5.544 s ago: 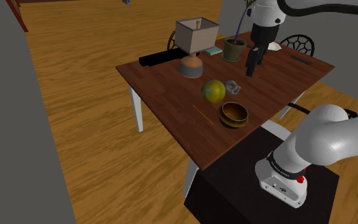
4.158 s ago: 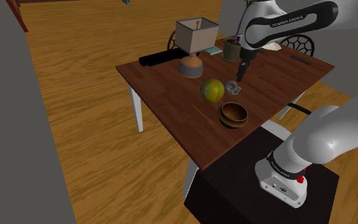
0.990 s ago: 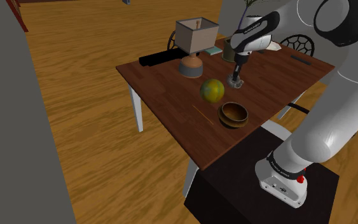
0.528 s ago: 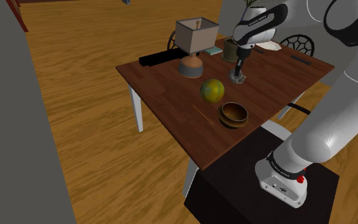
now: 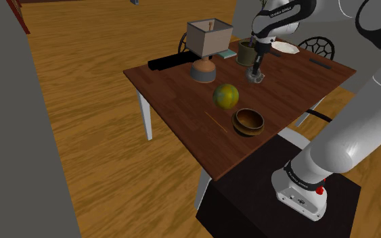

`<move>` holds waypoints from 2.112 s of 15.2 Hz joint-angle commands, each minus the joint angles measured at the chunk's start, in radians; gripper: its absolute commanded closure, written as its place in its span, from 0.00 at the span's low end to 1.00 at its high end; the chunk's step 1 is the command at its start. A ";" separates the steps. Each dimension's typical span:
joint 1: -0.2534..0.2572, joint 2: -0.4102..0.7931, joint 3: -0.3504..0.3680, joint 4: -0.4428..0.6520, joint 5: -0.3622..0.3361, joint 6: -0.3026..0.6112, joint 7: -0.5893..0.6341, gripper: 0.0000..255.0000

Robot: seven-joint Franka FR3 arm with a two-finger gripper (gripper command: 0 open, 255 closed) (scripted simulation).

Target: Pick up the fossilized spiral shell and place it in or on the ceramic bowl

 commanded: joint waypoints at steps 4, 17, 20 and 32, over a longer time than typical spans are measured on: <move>0.003 -0.028 0.002 0.041 -0.012 -0.067 0.006 1.00; 0.041 -0.423 0.127 -0.285 -0.149 -0.136 0.246 1.00; 0.046 -0.531 0.177 -0.368 -0.155 -0.167 0.308 1.00; 0.079 -0.789 0.317 -0.590 -0.108 -0.224 0.464 1.00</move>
